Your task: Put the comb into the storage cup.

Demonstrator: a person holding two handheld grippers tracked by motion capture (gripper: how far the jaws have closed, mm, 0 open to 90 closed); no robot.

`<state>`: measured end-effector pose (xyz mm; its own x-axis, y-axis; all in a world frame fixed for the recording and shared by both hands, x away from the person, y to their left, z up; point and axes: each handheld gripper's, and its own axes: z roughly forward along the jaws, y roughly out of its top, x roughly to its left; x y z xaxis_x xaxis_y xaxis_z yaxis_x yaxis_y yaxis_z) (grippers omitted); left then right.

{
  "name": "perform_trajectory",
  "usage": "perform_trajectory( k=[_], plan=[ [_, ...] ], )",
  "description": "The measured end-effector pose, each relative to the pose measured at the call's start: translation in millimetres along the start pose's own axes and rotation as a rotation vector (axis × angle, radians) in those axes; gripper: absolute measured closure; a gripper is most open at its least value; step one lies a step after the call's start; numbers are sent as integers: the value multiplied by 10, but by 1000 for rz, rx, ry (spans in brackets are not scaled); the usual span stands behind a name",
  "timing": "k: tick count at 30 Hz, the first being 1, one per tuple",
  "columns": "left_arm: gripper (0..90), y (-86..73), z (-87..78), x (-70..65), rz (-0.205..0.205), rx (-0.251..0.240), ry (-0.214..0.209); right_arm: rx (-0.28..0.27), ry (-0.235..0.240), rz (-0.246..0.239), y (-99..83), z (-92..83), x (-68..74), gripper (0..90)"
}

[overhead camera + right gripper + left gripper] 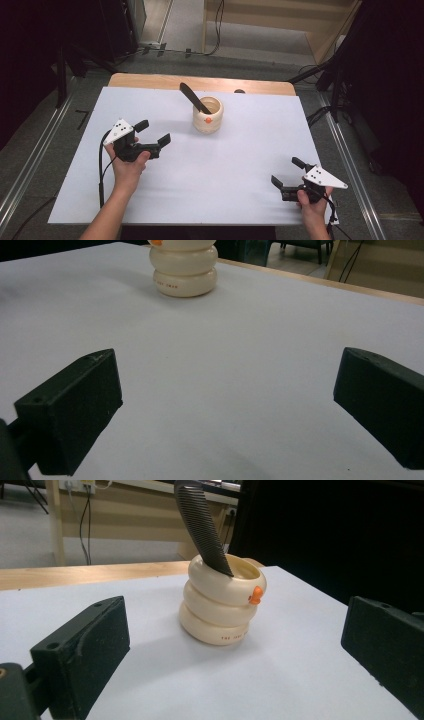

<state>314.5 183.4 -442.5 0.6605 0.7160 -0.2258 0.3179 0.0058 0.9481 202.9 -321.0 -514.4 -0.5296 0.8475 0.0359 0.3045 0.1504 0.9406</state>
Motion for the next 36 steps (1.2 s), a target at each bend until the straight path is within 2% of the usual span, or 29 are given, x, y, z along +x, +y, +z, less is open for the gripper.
perform_trajectory(
  k=[21,36],
  plan=[
    [0,-171,-436,87,18,8,51,1,-6,-1,0,4,5,0],
    [0,-321,-716,144,9,9,85,4,-12,0,-1,5,8,0]
  ],
)
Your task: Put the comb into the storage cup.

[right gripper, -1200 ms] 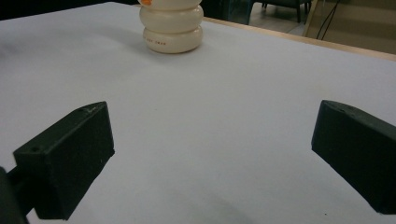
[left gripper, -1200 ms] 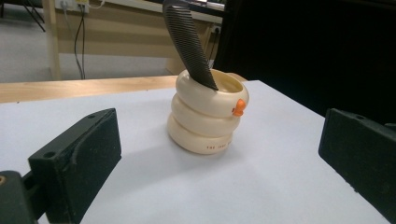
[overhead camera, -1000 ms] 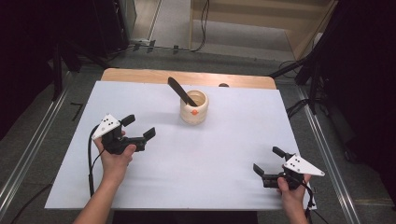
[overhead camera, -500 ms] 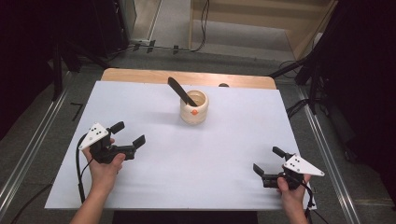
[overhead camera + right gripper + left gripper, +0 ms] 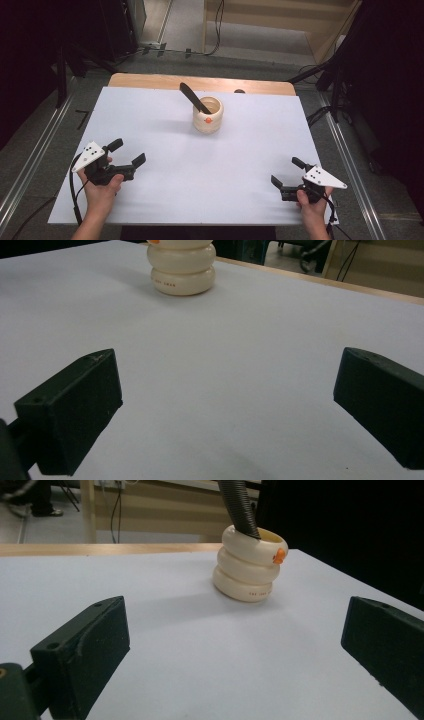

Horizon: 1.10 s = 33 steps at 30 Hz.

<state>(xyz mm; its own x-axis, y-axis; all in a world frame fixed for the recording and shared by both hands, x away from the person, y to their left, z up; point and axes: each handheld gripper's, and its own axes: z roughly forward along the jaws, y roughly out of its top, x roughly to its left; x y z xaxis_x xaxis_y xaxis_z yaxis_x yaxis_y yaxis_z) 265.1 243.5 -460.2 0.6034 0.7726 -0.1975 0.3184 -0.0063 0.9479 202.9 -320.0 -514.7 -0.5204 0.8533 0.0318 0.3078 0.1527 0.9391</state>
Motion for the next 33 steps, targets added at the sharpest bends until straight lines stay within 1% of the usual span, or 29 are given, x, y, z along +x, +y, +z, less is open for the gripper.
perform_trajectory(
  k=[6,9,11,12,15,17,19,24,27,29,33],
  plan=[
    [0,-59,-99,32,0,1,12,1,0,-1,0,0,0,0],
    [0,-94,-146,36,21,13,24,1,-1,-1,0,0,0,0],
    [0,-111,-178,37,22,14,27,2,-2,-3,0,2,0,0],
    [0,-117,-196,42,30,17,31,1,-3,-4,0,2,0,0],
    [0,-136,-249,52,33,21,38,1,-2,-6,1,3,1,0],
    [0,-159,-282,61,33,13,43,1,-3,-5,1,3,2,0],
    [0,-180,-317,72,36,17,55,1,-3,-6,1,4,2,0],
    [0,-217,-400,108,31,24,66,2,-4,-5,0,3,2,0],
    [0,-238,-457,131,39,24,80,2,-4,-4,0,1,0,0],
    [0,-249,-484,142,40,20,80,2,-4,-3,0,1,0,0],
    [0,-275,-537,167,48,27,95,1,-3,-2,0,0,0,0]
  ],
)
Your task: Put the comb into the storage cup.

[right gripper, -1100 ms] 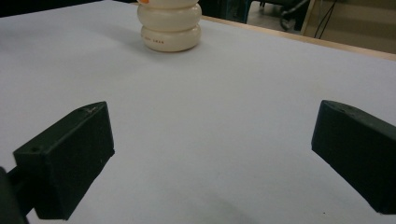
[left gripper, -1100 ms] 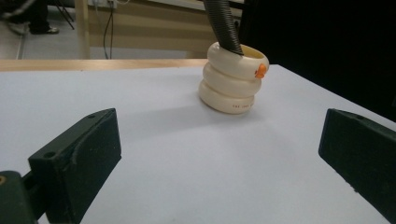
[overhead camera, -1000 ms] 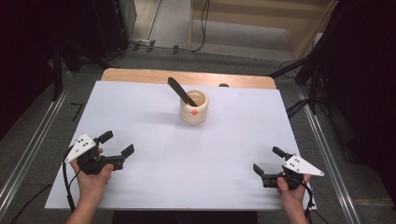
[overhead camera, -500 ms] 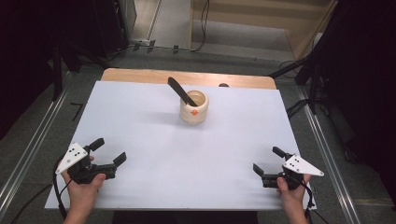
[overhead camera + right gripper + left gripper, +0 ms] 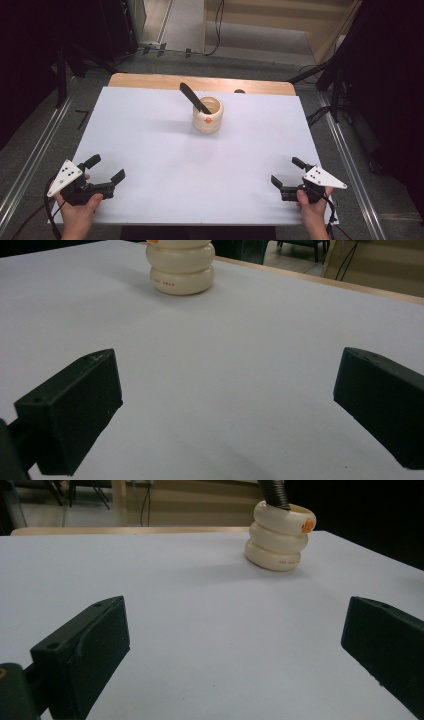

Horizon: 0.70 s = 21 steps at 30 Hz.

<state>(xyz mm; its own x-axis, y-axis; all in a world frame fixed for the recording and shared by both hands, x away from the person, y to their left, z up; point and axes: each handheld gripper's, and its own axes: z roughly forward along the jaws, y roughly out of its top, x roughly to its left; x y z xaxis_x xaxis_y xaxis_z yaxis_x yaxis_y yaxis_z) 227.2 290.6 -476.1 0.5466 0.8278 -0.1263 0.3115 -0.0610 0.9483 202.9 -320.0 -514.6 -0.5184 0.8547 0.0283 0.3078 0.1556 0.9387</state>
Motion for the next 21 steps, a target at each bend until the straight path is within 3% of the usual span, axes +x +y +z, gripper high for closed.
perform_trajectory(
  k=[5,9,13,17,21],
  plan=[
    [0,-32,-77,54,26,14,11,0,1,0,-1,-1,-1,0],
    [0,-66,-160,128,9,12,22,0,2,2,-1,-2,-1,0],
    [0,-67,-231,228,19,30,17,1,2,-2,-1,0,-1,0],
    [0,-79,-304,331,-9,1,20,0,3,-2,0,1,-2,0],
    [0,-120,-314,365,-1,7,27,0,4,0,0,2,-4,0]
  ],
)
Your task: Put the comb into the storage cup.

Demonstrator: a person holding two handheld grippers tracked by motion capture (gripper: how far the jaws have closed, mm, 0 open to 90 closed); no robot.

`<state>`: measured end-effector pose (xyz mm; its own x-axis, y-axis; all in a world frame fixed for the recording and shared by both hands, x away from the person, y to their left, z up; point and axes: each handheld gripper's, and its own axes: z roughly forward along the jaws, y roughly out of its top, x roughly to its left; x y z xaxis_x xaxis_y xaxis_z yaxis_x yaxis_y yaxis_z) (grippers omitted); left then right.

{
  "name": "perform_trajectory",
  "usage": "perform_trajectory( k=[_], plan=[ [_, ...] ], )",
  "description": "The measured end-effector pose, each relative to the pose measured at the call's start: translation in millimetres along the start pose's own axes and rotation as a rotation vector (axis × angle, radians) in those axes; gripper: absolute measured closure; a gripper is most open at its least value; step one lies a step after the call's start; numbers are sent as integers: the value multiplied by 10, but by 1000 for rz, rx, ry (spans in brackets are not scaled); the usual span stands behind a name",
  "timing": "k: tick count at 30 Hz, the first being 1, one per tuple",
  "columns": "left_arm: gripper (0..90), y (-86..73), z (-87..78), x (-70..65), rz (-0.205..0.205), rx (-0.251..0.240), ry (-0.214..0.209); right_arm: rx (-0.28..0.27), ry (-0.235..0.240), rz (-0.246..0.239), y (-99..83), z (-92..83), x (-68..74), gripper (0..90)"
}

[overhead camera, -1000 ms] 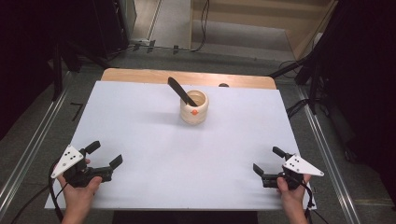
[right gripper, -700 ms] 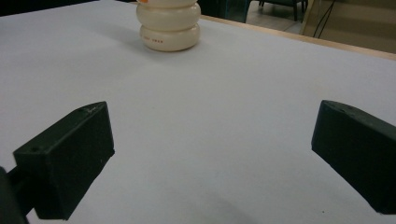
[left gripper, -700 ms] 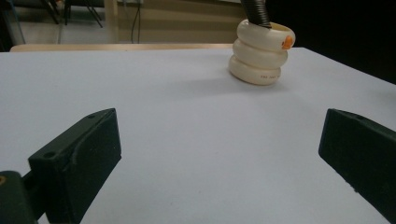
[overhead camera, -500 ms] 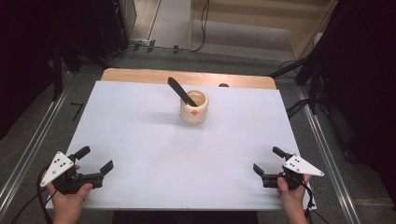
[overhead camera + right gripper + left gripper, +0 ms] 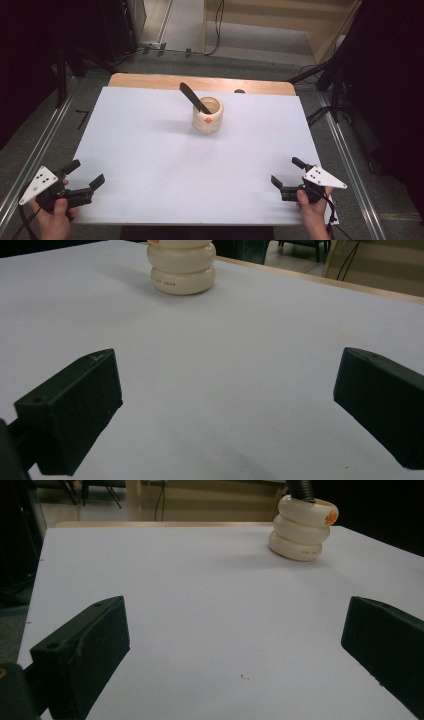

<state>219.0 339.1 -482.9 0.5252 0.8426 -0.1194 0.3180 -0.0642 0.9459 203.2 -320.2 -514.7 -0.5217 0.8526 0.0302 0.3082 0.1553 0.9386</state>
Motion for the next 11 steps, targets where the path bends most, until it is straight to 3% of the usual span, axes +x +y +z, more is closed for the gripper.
perform_trajectory(
  k=[8,11],
  plan=[
    [0,-46,65,-3,1,41,27,0,-1,0,-1,4,-3,0],
    [0,-49,120,-30,17,69,74,2,1,9,0,0,-8,0]
  ],
)
